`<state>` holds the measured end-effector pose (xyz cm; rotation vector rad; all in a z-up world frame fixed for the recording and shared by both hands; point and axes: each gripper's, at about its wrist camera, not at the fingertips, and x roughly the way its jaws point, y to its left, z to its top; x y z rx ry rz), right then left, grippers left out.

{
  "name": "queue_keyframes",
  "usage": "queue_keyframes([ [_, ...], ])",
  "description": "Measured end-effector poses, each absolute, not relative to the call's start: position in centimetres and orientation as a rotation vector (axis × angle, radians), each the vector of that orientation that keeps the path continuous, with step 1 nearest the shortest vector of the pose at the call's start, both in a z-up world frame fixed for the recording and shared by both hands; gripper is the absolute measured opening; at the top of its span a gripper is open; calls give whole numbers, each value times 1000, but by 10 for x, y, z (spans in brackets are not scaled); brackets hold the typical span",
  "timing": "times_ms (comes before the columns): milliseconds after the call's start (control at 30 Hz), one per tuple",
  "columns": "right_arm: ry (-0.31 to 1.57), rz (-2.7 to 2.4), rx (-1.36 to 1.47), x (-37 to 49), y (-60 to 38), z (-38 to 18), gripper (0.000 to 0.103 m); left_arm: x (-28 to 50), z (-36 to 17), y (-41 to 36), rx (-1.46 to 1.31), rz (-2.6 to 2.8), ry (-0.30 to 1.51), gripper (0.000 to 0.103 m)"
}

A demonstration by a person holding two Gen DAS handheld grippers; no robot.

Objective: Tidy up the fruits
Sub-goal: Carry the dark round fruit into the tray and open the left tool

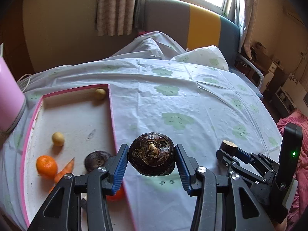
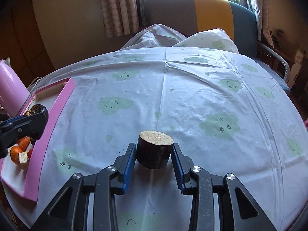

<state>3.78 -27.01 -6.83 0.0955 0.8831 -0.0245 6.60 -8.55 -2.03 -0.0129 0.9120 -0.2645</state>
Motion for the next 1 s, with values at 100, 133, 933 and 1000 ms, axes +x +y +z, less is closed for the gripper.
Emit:
queue_keyframes([
  [100, 886, -19, 91, 35, -265, -67, 37, 62, -18, -68, -29, -233, 896, 49],
  [133, 887, -17, 87, 35, -263, -67, 37, 61, -18, -61, -35, -222, 891, 49],
  [933, 891, 36, -5, 36, -218, -56, 37, 48, -22, 35, -127, -11, 862, 59],
  [1000, 886, 44, 0, 36, -216, -53, 37, 45, -20, 38, -130, -4, 857, 59],
])
